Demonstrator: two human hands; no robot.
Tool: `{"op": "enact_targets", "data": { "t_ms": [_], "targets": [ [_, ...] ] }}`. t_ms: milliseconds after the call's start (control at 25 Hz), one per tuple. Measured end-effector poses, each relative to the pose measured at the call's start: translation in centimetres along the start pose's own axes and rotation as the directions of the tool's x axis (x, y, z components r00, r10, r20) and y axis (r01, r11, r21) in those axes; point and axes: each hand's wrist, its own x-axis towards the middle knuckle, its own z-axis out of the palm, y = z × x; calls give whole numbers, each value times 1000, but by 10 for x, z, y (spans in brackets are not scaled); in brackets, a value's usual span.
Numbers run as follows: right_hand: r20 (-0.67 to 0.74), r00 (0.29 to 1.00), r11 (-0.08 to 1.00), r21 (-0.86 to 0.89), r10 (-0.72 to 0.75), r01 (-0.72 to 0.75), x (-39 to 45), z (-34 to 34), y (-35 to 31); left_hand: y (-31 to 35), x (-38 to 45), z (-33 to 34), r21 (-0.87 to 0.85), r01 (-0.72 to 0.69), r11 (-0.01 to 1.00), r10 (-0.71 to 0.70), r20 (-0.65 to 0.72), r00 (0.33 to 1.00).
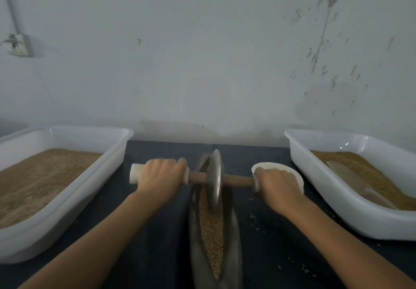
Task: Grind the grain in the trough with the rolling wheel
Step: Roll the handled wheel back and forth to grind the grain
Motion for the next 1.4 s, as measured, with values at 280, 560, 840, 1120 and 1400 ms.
{"op": "enact_targets", "data": {
  "t_ms": [280,560,840,1120,1400],
  "targets": [
    [-88,963,967,-1,-253,254,-72,-26,14,-11,-81,-30,-44,-168,985,170,49,984],
    [-53,998,999,-36,-18,16,32,-5,-4,1,14,4,-4,54,999,-53,67,996],
    [-206,941,963,-83,-268,256,-48,-32,1,-9,-58,-14,-146,-55,988,93,268,959],
    [-43,991,990,-65,-128,125,10,-17,-6,-2,-19,-8,-94,38,995,-22,164,986],
    [15,990,990,-20,-137,137,7,-34,-12,-4,-15,3,-181,35,983,-4,166,986]
  ]
}}
